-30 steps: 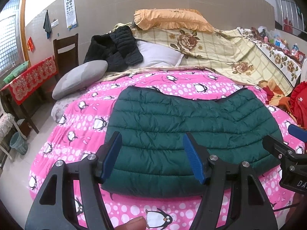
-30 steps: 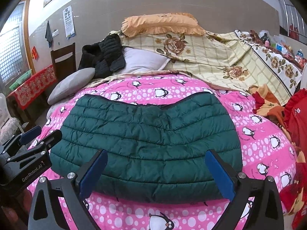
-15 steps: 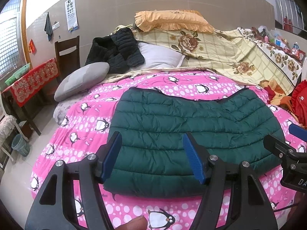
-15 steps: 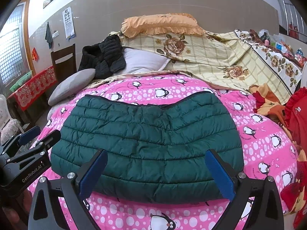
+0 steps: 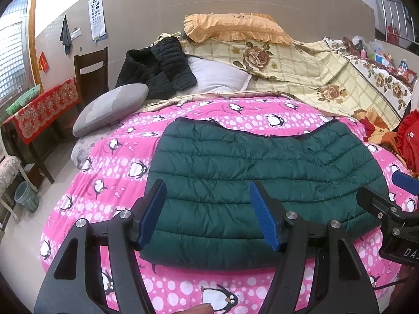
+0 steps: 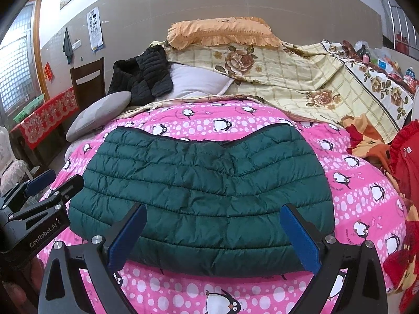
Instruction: Fold large clothes
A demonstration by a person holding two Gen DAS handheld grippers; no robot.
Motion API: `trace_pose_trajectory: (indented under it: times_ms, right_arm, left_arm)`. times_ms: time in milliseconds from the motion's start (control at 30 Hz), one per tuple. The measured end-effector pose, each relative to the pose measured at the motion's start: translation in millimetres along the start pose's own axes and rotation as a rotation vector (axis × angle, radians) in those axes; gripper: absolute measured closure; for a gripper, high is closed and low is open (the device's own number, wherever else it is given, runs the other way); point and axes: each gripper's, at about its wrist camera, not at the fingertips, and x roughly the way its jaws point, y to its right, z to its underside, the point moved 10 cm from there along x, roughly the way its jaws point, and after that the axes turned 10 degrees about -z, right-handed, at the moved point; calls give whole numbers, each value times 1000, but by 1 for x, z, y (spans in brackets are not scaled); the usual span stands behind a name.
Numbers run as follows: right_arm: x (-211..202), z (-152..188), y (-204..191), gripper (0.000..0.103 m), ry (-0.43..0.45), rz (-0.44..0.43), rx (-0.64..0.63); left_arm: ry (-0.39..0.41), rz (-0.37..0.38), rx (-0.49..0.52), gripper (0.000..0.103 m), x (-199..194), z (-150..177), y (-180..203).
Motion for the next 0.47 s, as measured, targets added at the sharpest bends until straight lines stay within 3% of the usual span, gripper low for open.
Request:
trace_pose_trajectory:
  times_ms: [467]
  right_arm:
    - [3, 3, 2, 2, -7, -2, 10]
  left_arm:
    - [6, 2, 3, 37, 3, 0, -2]
